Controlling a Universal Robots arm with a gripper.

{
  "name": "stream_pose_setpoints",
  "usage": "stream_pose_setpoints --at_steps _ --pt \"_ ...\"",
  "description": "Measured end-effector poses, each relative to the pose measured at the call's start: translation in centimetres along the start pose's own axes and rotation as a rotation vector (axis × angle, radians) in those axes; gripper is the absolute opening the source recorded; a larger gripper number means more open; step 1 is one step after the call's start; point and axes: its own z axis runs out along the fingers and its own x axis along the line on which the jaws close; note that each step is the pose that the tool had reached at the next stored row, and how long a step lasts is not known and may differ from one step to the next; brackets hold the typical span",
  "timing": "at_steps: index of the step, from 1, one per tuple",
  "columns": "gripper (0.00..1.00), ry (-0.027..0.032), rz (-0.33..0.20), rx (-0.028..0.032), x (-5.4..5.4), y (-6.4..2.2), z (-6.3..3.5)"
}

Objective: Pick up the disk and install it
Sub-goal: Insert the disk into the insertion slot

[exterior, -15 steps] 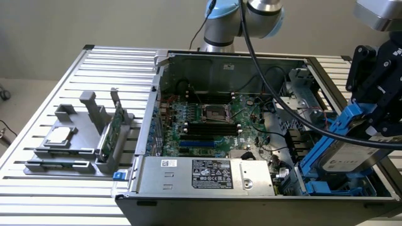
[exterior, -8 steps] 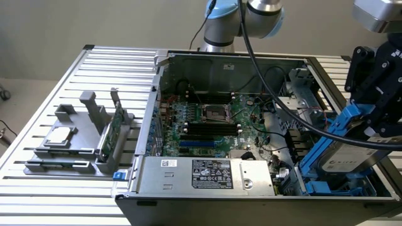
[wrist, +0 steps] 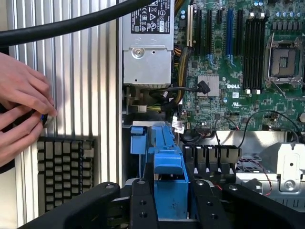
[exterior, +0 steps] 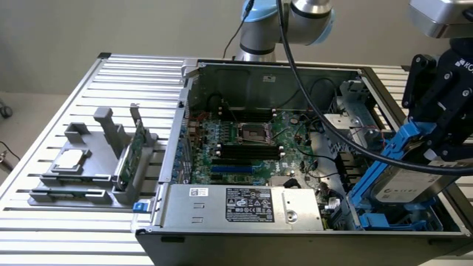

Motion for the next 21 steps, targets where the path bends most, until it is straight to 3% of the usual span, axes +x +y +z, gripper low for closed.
stream_pose_setpoints --at_steps 9,21 --pt "0.32 -0.0002 0.0 0.0101 -0.1 0.0 0.22" --pt "0.32 0.0008 0.0 0.0107 -0.18 0.0 0.98"
